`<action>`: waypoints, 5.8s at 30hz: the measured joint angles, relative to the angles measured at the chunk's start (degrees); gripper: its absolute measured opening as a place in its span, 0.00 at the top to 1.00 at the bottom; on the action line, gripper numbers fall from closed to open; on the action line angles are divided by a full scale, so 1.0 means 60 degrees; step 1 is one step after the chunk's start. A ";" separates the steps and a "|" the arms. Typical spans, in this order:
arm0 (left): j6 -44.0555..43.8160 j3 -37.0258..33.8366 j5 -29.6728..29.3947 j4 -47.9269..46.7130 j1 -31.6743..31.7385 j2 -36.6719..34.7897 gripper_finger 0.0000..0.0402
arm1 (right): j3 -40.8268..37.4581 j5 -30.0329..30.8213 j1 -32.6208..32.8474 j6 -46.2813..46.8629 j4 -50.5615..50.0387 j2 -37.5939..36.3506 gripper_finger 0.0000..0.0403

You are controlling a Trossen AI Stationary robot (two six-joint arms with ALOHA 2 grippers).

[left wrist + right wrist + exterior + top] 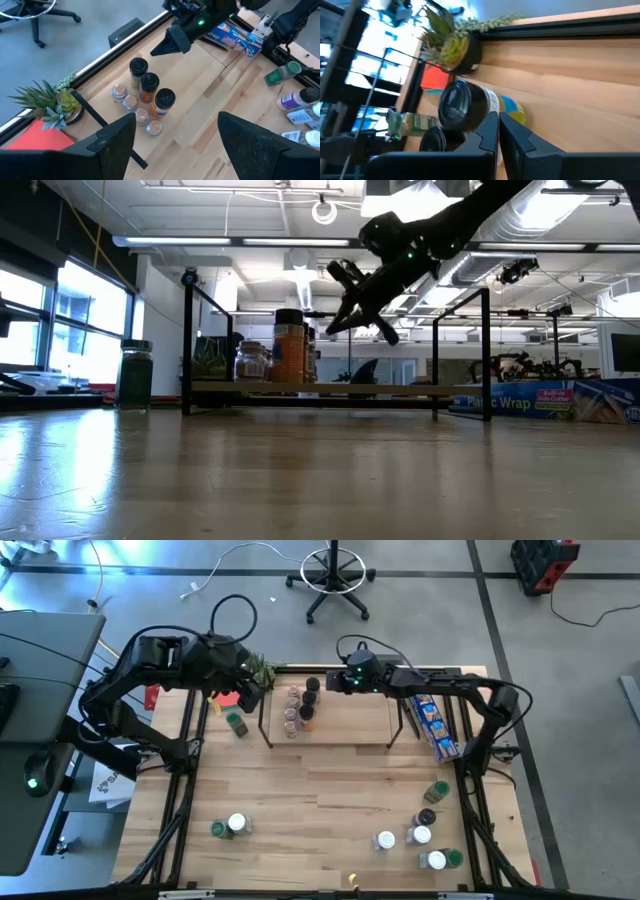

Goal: Shelf spices
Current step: Adjust the black seasoning bottle on the shelf, then put the black seasoning bottle aligned with the other black seasoning bottles on the shelf

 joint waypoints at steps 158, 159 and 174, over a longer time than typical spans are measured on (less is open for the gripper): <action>-0.6297 -0.9721 0.0384 0.3700 -0.7876 -0.1880 0.32 | -0.2289 0.0497 1.1766 -0.5375 -0.9715 -0.4255 0.36; -0.6323 -0.9721 0.0426 0.3679 -0.7876 -0.1882 0.32 | -0.2336 0.0549 1.1766 -0.5374 -0.9704 -0.4255 0.36; -0.6430 -0.9721 0.0475 0.3670 -0.7876 -0.1887 0.32 | -0.2357 0.0676 1.1766 -0.5230 -0.9671 -0.4255 0.36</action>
